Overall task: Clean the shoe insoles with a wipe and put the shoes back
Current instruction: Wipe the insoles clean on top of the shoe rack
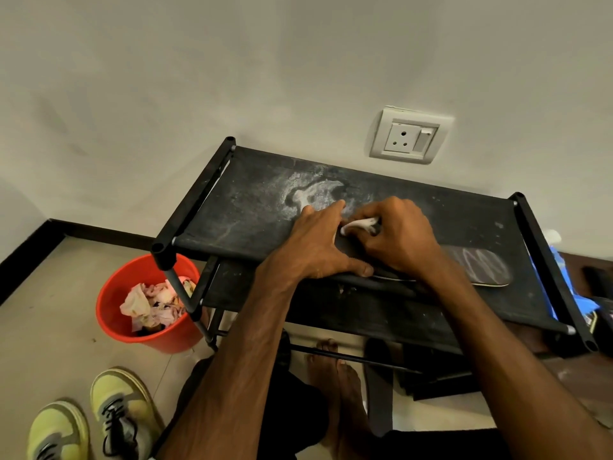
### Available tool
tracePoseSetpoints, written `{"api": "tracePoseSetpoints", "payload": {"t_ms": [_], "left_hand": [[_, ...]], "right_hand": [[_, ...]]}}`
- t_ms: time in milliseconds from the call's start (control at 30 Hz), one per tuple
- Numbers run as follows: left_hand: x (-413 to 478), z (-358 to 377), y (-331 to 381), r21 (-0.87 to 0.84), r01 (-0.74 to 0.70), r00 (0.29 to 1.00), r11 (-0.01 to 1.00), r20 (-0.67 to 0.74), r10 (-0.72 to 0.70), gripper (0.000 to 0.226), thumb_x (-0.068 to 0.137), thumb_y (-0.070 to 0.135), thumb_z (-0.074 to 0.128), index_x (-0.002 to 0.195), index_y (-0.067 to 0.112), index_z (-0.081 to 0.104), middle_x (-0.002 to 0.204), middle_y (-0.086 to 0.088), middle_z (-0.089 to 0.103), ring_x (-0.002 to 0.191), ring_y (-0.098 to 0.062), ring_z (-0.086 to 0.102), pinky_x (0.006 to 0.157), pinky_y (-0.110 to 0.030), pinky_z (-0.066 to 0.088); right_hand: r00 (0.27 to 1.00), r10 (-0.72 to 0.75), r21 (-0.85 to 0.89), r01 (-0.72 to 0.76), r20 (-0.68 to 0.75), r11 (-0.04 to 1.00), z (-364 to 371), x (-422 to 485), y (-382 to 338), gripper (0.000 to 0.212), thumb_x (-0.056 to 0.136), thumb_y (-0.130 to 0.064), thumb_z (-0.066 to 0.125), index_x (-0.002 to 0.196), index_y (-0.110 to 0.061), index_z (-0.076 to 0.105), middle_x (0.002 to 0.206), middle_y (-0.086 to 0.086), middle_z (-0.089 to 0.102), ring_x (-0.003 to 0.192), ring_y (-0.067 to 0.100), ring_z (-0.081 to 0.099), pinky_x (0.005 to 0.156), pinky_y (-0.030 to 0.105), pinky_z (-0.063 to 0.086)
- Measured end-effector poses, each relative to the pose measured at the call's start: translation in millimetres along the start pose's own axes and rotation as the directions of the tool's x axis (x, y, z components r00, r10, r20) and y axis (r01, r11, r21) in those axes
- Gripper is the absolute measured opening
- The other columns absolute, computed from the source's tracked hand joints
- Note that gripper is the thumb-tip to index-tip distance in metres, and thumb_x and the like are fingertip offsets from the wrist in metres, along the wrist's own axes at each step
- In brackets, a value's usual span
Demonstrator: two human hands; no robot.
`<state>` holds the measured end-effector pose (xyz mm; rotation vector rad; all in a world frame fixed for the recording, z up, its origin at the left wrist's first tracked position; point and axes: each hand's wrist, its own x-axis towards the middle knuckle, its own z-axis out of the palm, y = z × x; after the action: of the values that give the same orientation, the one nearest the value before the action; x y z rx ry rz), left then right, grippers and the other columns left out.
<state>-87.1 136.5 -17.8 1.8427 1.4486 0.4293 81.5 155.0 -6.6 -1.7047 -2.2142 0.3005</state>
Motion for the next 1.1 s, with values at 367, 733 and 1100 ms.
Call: {"api": "tracePoseSetpoints", "payload": {"t_ms": [367, 733, 1100], "left_hand": [[3, -4, -5, -0.059, -0.001, 0.999, 0.998, -0.035, -0.001, 0.139, 0.061, 0.042, 0.093, 0.16, 0.028, -0.004, 0.152, -0.011, 0.037, 0.146, -0.03, 0.025, 0.114, -0.045, 0.031], [-3, -15, -19, 0.043, -0.071, 0.986, 0.997, -0.147, 0.077, 0.114, 0.067, 0.045, 0.09, 0.157, 0.027, 0.024, 0.123, 0.024, 0.064, 0.146, -0.018, 0.025, 0.118, -0.043, 0.024], [6, -3, -19, 0.002, -0.125, 0.984, 0.992, -0.128, 0.124, 0.125, 0.066, 0.053, 0.089, 0.16, 0.028, 0.009, 0.124, 0.027, 0.061, 0.139, -0.01, 0.027, 0.102, -0.028, 0.021]], "right_hand": [[0.997, -0.072, 0.028, 0.072, -0.01, 0.997, 10, 5, -20, 0.024, 0.083, -0.028, 0.074, 0.105, -0.034, 0.081, 0.085, 0.001, 0.078, 0.075, 0.022, 0.071, 0.068, 0.037, 0.058], [0.992, 0.122, 0.051, -0.121, -0.013, 0.991, -15, 0, 36, 0.01, 0.085, -0.039, 0.078, 0.094, -0.036, 0.082, 0.088, -0.009, 0.078, 0.081, 0.015, 0.071, 0.076, 0.043, 0.06], [1.0, 0.03, 0.065, -0.029, -0.005, 0.997, -4, 1, 26, 0.012, 0.087, -0.036, 0.078, 0.098, -0.033, 0.082, 0.09, -0.005, 0.079, 0.083, 0.016, 0.071, 0.076, 0.043, 0.06]]}}
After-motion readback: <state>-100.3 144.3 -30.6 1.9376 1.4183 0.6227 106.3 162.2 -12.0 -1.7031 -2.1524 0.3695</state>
